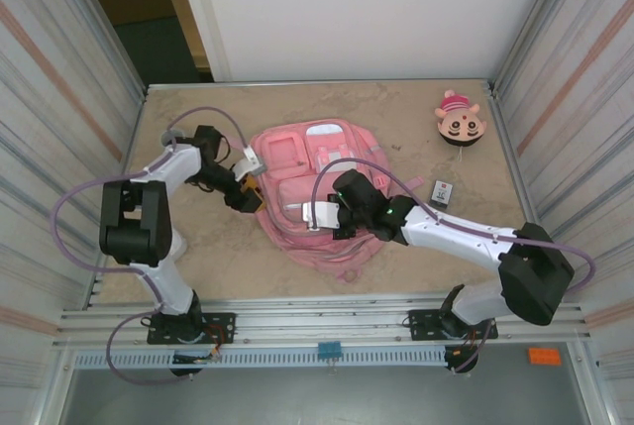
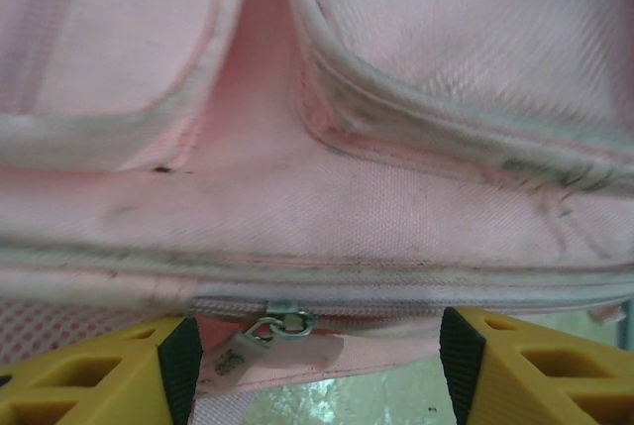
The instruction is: Pack books, pencil case, and school supplies into a backpack
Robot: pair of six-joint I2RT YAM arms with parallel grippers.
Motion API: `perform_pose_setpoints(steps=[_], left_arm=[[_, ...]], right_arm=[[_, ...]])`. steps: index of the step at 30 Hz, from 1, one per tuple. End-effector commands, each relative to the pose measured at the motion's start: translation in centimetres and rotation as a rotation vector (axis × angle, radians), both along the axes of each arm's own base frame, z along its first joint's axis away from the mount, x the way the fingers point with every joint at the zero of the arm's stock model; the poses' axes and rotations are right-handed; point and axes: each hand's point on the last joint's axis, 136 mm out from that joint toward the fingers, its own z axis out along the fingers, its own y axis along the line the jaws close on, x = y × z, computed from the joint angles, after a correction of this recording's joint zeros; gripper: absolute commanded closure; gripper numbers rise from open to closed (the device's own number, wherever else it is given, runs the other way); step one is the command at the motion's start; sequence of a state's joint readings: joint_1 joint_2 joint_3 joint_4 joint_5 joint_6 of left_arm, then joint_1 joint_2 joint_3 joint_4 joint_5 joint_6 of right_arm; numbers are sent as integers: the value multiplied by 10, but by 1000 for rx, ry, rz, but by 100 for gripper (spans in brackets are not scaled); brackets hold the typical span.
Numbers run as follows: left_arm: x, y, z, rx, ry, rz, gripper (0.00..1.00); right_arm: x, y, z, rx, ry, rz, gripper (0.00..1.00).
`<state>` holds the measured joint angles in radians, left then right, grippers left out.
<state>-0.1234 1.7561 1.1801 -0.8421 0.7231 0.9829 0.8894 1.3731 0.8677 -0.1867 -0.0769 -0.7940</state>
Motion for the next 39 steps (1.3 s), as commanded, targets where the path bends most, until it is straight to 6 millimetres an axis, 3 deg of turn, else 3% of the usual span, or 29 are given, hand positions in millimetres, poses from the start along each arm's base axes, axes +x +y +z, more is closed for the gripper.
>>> perform_pose_setpoints(steps=[1, 5, 13, 24, 30, 32, 34, 36, 39], left_arm=[[-1, 15, -16, 132, -64, -81, 34], [5, 15, -16, 145, -150, -108, 36], [-15, -5, -12, 58, -238, -175, 68], [0, -8, 3, 23, -307, -80, 93], [5, -2, 6, 56, -303, -19, 96], [7, 0, 10, 42, -316, 11, 86], [9, 2, 11, 20, -321, 36, 84], [8, 2, 12, 9, -325, 23, 100], [10, 6, 8, 52, -338, 26, 100]], right_arm=[[6, 5, 32, 100, -46, -22, 100], [5, 6, 38, 118, -52, -16, 100], [15, 3, 42, 138, -55, -60, 100], [14, 4, 43, 144, -58, -54, 100], [16, 2, 42, 143, -57, -74, 100], [15, 1, 41, 144, -54, -75, 100], [14, 1, 41, 150, -51, -72, 100], [12, 0, 43, 157, -54, -71, 100], [14, -3, 43, 149, -55, -84, 100]])
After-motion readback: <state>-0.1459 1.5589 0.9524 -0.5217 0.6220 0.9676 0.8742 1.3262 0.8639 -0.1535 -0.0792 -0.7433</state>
